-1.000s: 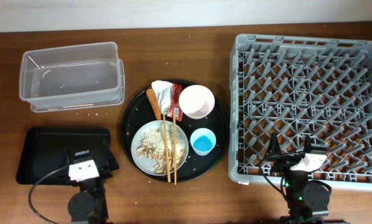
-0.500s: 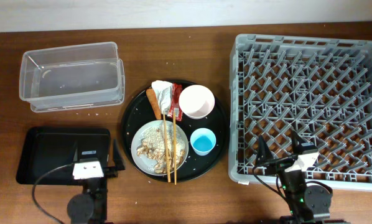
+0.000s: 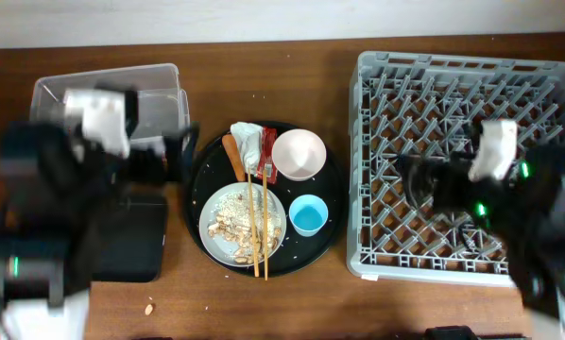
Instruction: Sort waste into correct bins and load items into the dishwasher rack
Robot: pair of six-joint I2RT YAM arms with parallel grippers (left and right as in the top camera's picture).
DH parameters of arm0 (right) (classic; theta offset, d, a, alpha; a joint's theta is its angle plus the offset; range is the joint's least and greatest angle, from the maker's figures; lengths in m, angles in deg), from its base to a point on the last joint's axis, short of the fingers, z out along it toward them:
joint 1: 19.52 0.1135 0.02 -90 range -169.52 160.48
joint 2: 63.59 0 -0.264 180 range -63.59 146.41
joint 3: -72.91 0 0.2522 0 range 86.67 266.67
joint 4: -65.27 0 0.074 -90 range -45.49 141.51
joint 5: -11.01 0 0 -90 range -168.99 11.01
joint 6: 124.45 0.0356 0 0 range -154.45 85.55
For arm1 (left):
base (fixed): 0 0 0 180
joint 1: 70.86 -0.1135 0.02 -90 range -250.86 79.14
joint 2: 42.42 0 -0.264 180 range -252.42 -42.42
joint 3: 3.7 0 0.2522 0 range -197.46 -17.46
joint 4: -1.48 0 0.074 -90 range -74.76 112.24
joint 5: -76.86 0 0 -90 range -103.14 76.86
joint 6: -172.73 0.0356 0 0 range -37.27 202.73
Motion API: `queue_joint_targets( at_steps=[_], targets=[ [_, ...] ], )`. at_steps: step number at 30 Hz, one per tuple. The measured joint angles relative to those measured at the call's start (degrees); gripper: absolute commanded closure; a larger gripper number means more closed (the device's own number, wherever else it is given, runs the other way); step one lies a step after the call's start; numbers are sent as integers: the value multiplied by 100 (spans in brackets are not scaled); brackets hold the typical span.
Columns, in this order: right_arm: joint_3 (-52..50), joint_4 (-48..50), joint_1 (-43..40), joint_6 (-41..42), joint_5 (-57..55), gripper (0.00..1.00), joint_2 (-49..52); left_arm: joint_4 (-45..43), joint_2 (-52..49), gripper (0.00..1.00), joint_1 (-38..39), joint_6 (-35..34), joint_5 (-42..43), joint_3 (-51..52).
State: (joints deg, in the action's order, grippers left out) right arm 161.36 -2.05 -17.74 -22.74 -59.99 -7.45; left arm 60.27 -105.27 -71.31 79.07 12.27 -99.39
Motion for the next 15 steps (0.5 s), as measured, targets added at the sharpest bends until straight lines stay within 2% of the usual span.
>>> queue_joint_targets(
  at_steps=[3, 5, 9, 10, 11, 13, 15],
  targets=[
    [291, -763, 0, -22, 46, 2, 1051, -94, -994, 2, 13, -50, 1062, -334],
    [297, -970, 0, -31, -15, 2, 1541, 177, -1843, 18, 367, -68, 1386, -407],
    [299, -1106, 0, -37, -105, 2, 2002, 638, -3198, 26, 1639, -118, 157, -433],
    [299, -1117, 0, -37, -111, 2, 2020, 577, -3523, 35, 1947, -186, -310, -435],
    [299, -1123, 0, -35, -114, 2, 2020, 509, -3886, 38, 2212, -243, -658, -435],
    [299, -1182, 0, -37, -114, 2, 2022, 214, -4520, 39, 2546, -463, -1189, -435],
    [299, -1228, 0, -33, -114, 2, 2022, -55, -5036, 54, 2669, -680, -1617, -433]
  ],
)
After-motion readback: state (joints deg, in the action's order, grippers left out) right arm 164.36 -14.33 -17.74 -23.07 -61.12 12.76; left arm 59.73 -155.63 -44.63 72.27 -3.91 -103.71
